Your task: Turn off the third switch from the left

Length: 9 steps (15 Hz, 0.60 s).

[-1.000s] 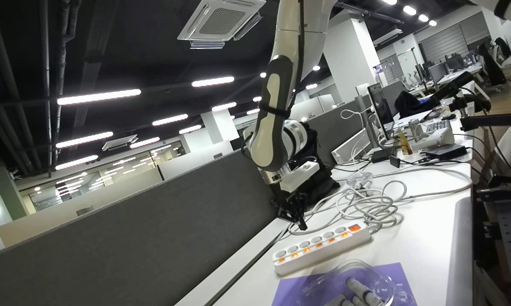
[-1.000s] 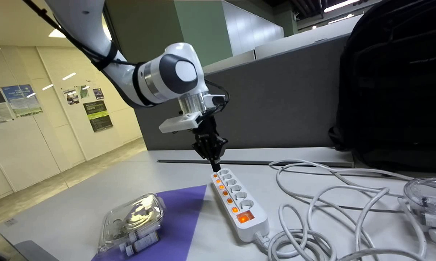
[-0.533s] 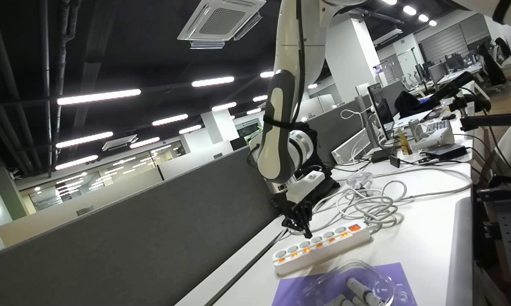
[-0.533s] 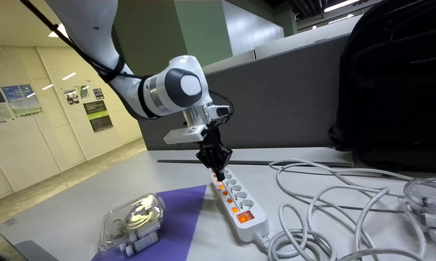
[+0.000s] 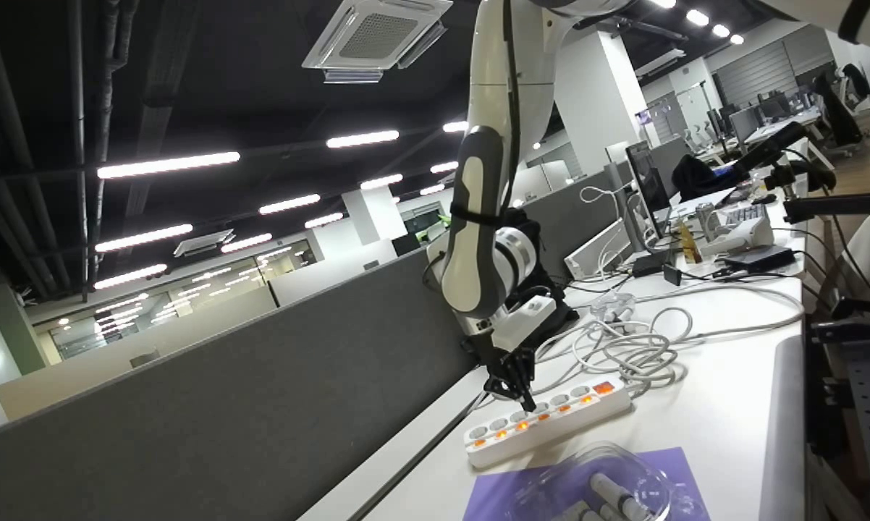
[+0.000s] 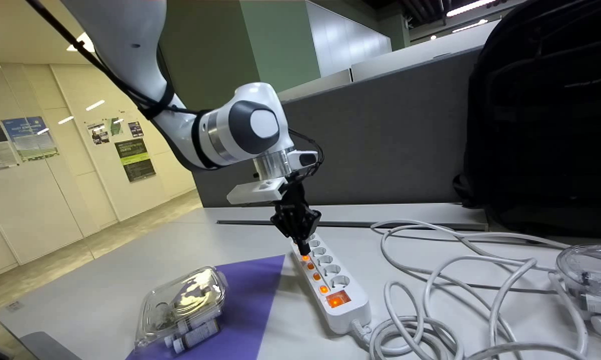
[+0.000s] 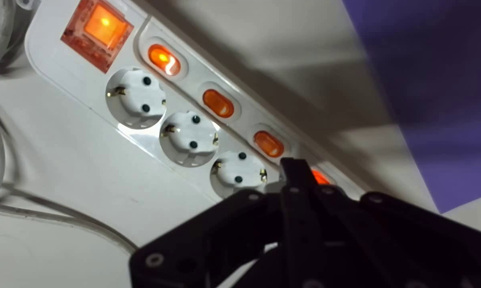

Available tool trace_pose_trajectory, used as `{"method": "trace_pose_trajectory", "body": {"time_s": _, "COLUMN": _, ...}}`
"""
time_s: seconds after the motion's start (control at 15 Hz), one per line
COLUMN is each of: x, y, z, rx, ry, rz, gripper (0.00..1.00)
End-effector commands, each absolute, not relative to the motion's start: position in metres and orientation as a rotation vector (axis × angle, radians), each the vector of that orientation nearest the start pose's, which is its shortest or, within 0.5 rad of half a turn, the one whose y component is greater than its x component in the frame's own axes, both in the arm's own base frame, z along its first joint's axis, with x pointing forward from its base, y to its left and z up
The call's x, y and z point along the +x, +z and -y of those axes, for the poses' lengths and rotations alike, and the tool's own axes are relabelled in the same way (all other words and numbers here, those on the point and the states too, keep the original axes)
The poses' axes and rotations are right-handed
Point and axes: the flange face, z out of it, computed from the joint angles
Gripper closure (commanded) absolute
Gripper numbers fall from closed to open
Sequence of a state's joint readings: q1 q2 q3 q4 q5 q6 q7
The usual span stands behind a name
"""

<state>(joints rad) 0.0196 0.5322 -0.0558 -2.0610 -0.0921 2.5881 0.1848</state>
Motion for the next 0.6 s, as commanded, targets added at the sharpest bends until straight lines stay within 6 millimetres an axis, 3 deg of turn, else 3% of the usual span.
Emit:
{"method": "trace_pose_trajectory", "body": {"time_s": 0.0, "x": 0.592, "y": 0.167, "z": 0.017, "rx": -3.209, "ry": -0.003, "rz": -0.194, "gripper": 1.00}}
{"method": "trace_pose_trajectory", "body": {"time_s": 0.53, "x": 0.597, "y": 0.152, "z": 0.010, "rx": -3.209, "ry": 0.005, "rz": -0.151, "gripper": 1.00}}
